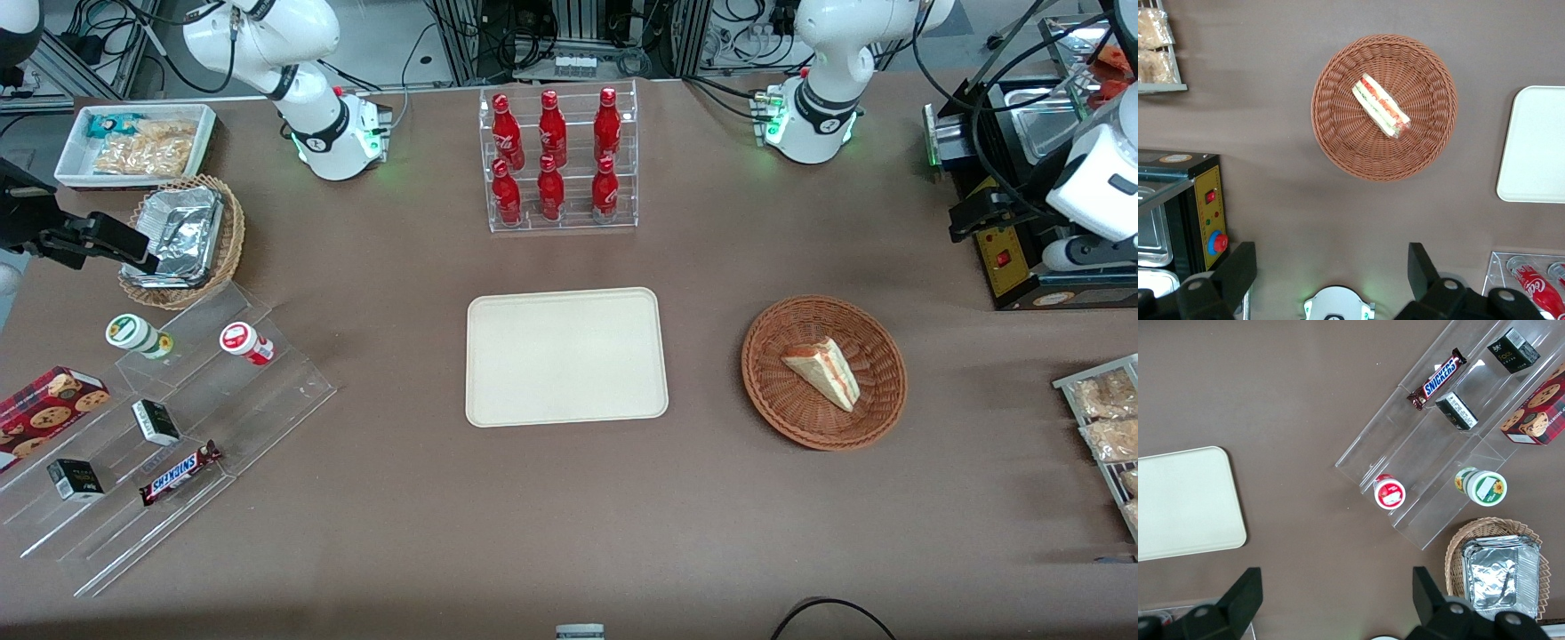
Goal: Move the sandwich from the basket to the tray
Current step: 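Move the left gripper over the wrapped sandwich in the wicker basket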
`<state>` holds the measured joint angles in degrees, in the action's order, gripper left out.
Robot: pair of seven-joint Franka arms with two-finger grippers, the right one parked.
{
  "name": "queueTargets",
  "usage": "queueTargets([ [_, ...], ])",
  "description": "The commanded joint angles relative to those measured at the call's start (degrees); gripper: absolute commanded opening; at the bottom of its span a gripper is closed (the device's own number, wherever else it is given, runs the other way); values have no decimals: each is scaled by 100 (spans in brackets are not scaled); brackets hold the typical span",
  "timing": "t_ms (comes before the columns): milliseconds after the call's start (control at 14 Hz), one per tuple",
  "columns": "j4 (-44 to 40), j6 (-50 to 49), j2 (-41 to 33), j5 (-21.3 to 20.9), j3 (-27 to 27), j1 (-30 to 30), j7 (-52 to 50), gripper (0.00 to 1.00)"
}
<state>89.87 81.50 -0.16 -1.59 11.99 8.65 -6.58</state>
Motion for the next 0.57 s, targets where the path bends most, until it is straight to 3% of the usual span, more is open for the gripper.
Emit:
queueTargets([
  [0,484,531,51,54,40,14,105,100],
  [214,1705,1909,-133,54,57,-12,-271,100],
  [500,3016,3737,-151,54,66,-275,-1929,100],
])
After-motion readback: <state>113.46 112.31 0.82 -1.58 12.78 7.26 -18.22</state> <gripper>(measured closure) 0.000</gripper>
